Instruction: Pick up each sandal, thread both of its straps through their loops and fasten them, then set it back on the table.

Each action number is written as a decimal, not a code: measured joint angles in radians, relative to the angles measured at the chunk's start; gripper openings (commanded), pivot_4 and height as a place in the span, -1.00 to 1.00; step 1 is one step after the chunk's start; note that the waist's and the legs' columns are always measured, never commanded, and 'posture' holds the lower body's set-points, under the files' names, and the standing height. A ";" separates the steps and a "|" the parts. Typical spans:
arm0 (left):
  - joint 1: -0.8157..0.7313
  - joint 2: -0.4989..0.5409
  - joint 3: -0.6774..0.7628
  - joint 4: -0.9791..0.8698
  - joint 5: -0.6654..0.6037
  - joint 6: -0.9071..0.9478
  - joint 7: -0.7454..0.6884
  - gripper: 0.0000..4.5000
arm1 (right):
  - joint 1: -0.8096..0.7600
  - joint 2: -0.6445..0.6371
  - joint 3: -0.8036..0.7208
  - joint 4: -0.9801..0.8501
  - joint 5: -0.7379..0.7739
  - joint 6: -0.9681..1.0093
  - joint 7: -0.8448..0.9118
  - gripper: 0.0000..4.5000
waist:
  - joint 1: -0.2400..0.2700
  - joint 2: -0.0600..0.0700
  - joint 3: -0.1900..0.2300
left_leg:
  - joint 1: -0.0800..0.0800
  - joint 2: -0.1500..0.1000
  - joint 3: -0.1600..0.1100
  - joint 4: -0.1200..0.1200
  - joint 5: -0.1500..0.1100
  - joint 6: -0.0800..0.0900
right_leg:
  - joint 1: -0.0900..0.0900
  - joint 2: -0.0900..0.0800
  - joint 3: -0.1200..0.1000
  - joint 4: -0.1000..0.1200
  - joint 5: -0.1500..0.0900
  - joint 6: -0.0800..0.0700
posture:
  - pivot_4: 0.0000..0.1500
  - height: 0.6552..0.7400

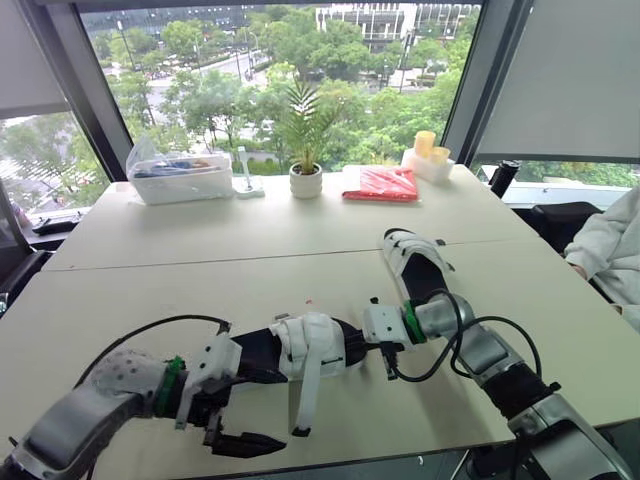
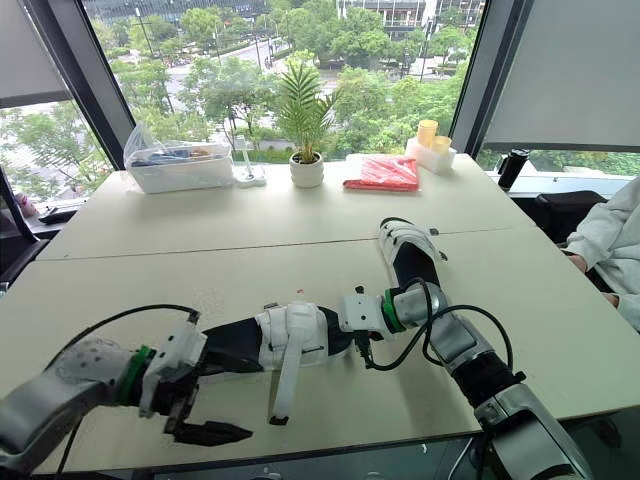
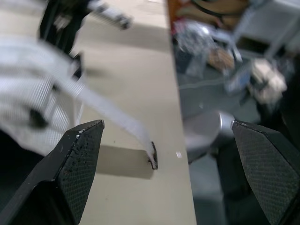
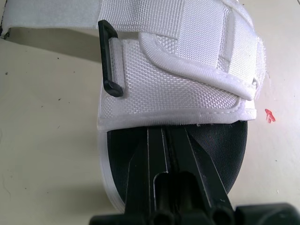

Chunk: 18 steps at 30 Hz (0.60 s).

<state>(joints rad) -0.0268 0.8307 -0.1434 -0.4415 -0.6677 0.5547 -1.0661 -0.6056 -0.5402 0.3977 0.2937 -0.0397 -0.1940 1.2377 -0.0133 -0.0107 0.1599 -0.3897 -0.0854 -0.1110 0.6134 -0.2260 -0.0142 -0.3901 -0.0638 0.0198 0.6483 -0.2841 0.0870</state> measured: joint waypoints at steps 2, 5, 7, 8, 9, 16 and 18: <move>0.000 -0.047 -0.031 0.009 -0.001 0.069 0.050 0.99 | -0.001 0.004 0.000 0.001 0.000 0.000 0.002 -1.00 | -0.002 0.000 0.000 | 0.000 0.000 0.000 0.000 0.000 0.000 | -0.001 0.000 0.000 0.000 0.001 0.002 | 1.00 1.00; -0.012 -0.110 -0.042 0.025 -0.009 0.145 0.107 0.99 | -0.004 0.005 0.000 0.004 0.000 0.001 0.005 -1.00 | -0.001 0.000 0.000 | 0.000 0.000 0.000 0.000 0.000 0.000 | -0.001 0.000 0.000 0.000 0.001 0.002 | 1.00 1.00; -0.036 -0.177 -0.040 0.048 -0.024 0.199 0.150 0.99 | -0.005 0.007 0.000 0.005 0.000 0.002 0.006 -1.00 | -0.001 0.000 0.000 | 0.000 0.000 0.000 0.000 0.000 0.000 | 0.000 0.000 0.000 0.000 0.001 0.001 | 1.00 1.00; -0.037 -0.184 -0.041 0.050 -0.025 0.205 0.155 0.99 | -0.005 0.008 0.000 0.005 -0.001 0.002 0.006 -1.00 | -0.002 0.000 0.000 | 0.000 0.000 0.000 0.000 0.000 0.000 | -0.001 0.000 0.000 0.000 0.001 0.001 | 1.00 1.00; -0.043 -0.207 -0.041 0.060 -0.031 0.222 0.169 0.99 | -0.005 0.009 0.000 0.005 -0.001 0.003 0.006 -1.00 | -0.002 0.000 0.000 | 0.000 0.000 0.000 0.000 0.000 0.000 | -0.001 0.000 0.000 0.000 0.001 0.001 | 1.00 1.00; -0.053 -0.283 -0.040 0.104 -0.040 0.273 0.209 -0.32 | -0.005 0.010 0.000 0.005 -0.002 0.003 0.007 -1.00 | -0.002 0.000 0.000 | 0.000 0.001 0.000 -0.001 0.000 0.000 | -0.001 0.000 0.000 0.000 0.000 0.000 | 1.00 1.00; -0.051 -0.284 -0.037 0.108 -0.043 0.279 0.204 -0.74 | -0.005 0.010 0.000 0.005 -0.002 0.002 0.007 -1.00 | -0.002 0.000 0.000 | 0.000 0.001 0.000 -0.001 0.000 0.000 | -0.001 0.000 0.000 0.000 0.000 -0.001 | 1.00 1.00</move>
<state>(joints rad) -0.0778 0.5469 -0.1804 -0.3334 -0.7108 0.8336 -0.8617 -0.6109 -0.5298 0.3975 0.2989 -0.0420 -0.1916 1.2447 -0.0153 -0.0104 0.1595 -0.3899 -0.0849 -0.1107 0.6128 -0.2260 -0.0145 -0.3910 -0.0636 0.0200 0.6480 -0.2842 0.0863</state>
